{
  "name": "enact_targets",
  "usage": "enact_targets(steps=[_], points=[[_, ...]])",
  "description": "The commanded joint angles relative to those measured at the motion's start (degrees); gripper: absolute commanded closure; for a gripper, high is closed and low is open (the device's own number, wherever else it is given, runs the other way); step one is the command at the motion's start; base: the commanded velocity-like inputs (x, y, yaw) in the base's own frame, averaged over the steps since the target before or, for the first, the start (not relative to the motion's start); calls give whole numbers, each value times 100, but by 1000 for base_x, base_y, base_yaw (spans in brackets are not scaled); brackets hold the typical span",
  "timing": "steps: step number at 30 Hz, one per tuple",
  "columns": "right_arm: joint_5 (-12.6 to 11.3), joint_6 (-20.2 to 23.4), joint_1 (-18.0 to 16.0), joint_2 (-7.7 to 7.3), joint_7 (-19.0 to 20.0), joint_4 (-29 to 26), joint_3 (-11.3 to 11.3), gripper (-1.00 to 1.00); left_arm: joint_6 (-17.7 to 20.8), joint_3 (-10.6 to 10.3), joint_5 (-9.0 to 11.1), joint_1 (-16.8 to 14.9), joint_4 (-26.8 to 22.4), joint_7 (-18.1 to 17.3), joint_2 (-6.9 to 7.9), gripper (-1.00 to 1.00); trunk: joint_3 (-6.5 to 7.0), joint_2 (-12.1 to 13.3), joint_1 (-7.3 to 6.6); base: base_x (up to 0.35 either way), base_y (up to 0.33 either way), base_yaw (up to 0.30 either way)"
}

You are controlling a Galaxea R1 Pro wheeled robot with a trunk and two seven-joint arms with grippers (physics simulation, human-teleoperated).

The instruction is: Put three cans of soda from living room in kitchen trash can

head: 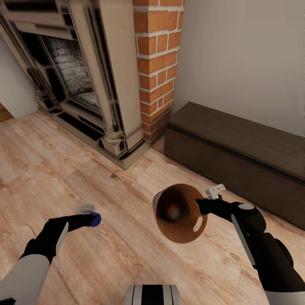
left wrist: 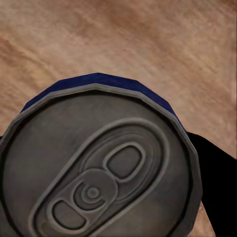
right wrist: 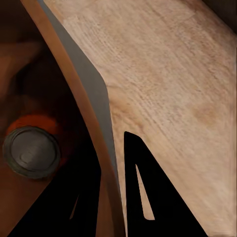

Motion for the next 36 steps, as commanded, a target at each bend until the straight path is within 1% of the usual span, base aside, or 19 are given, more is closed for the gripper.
enact_targets(steps=[1,3,4,5,6,7,9,11,13,14,15,17,24,25,26,27,32,34,36], points=[[-152,48,-3,2,17,-2,10,100,96,0,-24,37,-185,-60,0,100,23,2,-2,0,0,0],[-152,151,-7,5,2,1,19,100,562,4,-19,260,-988,-302,-1,100,67,4,-7,0,0,0],[-148,302,-10,5,-56,2,23,100,969,5,-18,521,-1740,-444,-1,100,89,6,-10,0,0,0],[-150,347,-12,5,-92,2,23,100,1113,5,-17,624,-2018,-478,-1,100,111,7,-12,0,0,0],[-152,410,-14,7,-163,2,28,100,1416,4,-17,842,-2584,-526,-1,100,133,8,-15,0,0,0],[-154,433,-15,9,-191,2,38,100,1567,3,-17,951,-2856,-543,-3,100,155,10,-18,0,0,0],[-153,505,-19,7,-264,4,134,100,2106,-5,-16,1305,-3765,-597,-2,100,200,12,-23,0,0,0],[-121,550,-25,8,-298,15,225,100,2571,-9,-11,1527,-4430,-791,-1,100,244,15,-28,0,0,0],[-7,611,-28,23,-306,14,283,100,2775,-13,-9,1580,-4647,-1026,3,100,288,18,-33,0,0,0],[161,755,-32,76,-310,13,337,100,2965,-18,-8,1607,-4798,-1292,5,100,311,19,-36,0,0,0],[250,854,-36,114,-312,12,358,100,3091,-22,-8,1618,-4869,-1462,6,100,333,20,-38,0,0,0],[343,970,-88,161,-313,12,382,100,3244,-26,-7,1629,-4977,-1766,7,100,377,23,-43,0,0,0],[410,1053,-212,191,-315,32,403,100,3244,-79,-7,1636,-5083,-2445,8,100,532,32,-61,0,0,0],[460,1056,-225,193,-315,35,403,100,3244,-128,-7,1636,-5087,-2700,8,100,554,34,-64,0,0,0],[486,1060,-228,194,-315,34,404,100,3244,-150,-7,1636,-5088,-2776,8,100,576,35,-66,0,0,0],[563,1131,-234,199,-311,31,404,100,3244,-257,-7,1635,-5091,-2975,8,100,599,36,-69,0,0,0],[614,1153,-238,205,-307,37,427,100,3244,-438,-7,1636,-5109,-3167,8,100,709,43,-82,0,0,0],[626,1153,-238,202,-306,41,481,100,3244,-471,-7,1636,-5115,-3396,6,100,754,46,-87,0,0,0],[626,1153,-238,205,-306,44,512,100,3244,-483,-7,1631,-5117,-3731,4,100,798,49,-92,0,0,0]])
